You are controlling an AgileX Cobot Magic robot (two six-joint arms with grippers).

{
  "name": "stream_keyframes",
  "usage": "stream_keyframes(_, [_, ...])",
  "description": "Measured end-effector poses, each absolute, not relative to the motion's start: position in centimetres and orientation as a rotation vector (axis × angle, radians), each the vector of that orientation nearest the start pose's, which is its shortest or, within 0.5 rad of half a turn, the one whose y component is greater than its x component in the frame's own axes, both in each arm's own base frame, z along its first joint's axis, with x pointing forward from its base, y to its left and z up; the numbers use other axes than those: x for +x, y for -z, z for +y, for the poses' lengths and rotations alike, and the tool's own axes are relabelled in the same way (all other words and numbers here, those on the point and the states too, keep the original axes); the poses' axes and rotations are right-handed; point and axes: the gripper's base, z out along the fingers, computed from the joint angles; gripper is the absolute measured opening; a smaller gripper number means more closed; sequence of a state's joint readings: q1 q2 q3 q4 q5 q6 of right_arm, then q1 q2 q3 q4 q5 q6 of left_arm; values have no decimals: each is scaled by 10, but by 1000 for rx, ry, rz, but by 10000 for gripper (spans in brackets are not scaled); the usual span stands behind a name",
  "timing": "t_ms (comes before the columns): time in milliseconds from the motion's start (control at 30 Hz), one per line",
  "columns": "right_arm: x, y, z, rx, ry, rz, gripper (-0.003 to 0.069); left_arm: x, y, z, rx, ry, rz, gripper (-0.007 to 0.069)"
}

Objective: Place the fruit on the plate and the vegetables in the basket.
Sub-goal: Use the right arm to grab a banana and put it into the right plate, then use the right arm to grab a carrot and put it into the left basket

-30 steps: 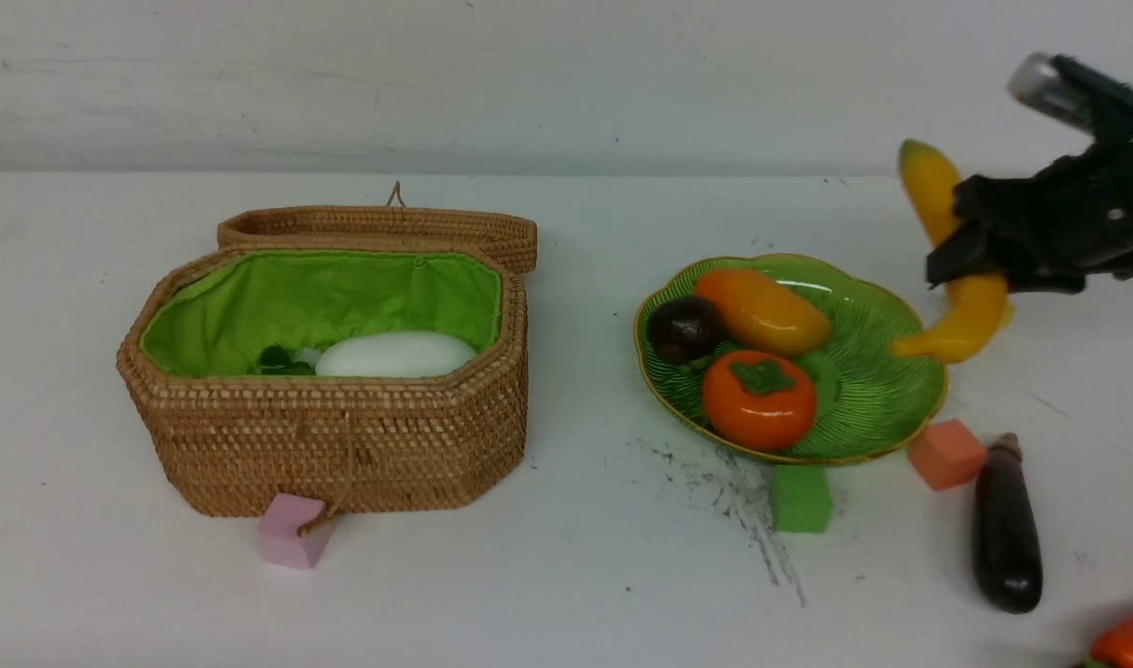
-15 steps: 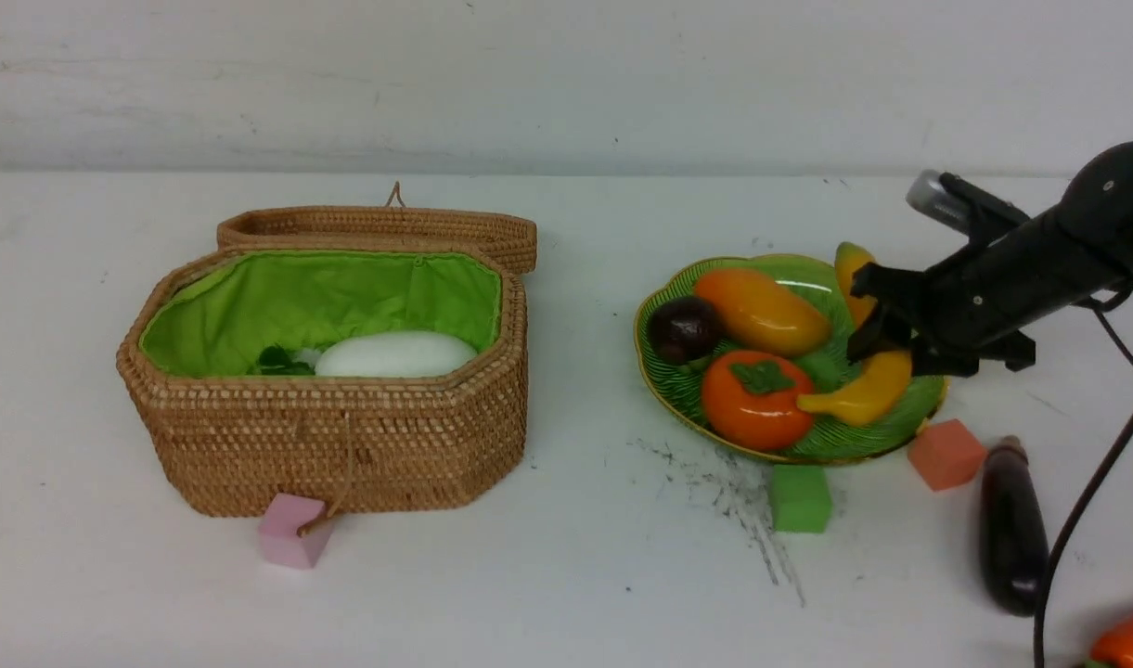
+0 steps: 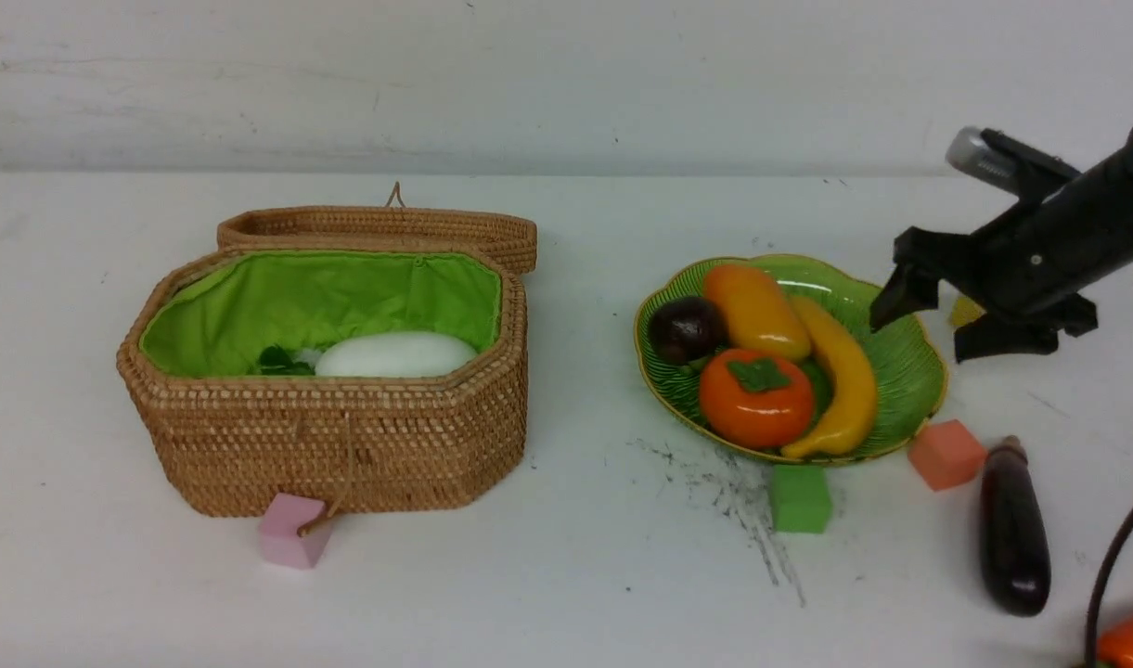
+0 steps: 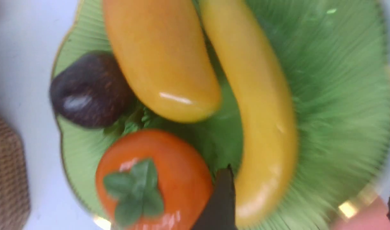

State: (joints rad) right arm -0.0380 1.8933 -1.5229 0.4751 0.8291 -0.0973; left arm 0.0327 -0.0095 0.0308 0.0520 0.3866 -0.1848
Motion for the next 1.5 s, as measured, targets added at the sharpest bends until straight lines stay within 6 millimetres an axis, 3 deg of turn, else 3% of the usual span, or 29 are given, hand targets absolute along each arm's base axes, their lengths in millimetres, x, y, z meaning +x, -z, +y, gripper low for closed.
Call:
stream_keyframes(167, [376,-309,-7,363,-443,2561,629,52,-169,3,-173,52,1883,238])
stream_keyframes(333, [315,-336,-16,573,-353,2475,588,52,-169,3,-173,52,1883,238])
stream_keyframes(400, [287,-325,-17,696,-318,2488,581,52,-169,3,-173,52,1883,238])
stream_keyframes(567, [255,-293,-23,882,-201,2520,580,52,-169,3,-173,52,1883,238])
stream_keyframes(733, [255,-269,-25,1052,-202,2501,580,52,-169,3,-173,52,1883,238])
stream_keyframes(867, [261,-240,-26,1285,-201,2477,580,52,-169,3,-173,52,1883,238])
stream_keyframes(1267, [273,-165,-29,1418,-53,2690,575,52,-169,3,-173,52,1883,238])
stream_keyframes(1367, [274,-153,-29,1429,-37,2719,552,52,-169,3,-173,52,1883,238])
stream_keyframes(1500, [276,-152,-28,1425,-54,2700,438,52,-169,3,-173,52,1883,238])
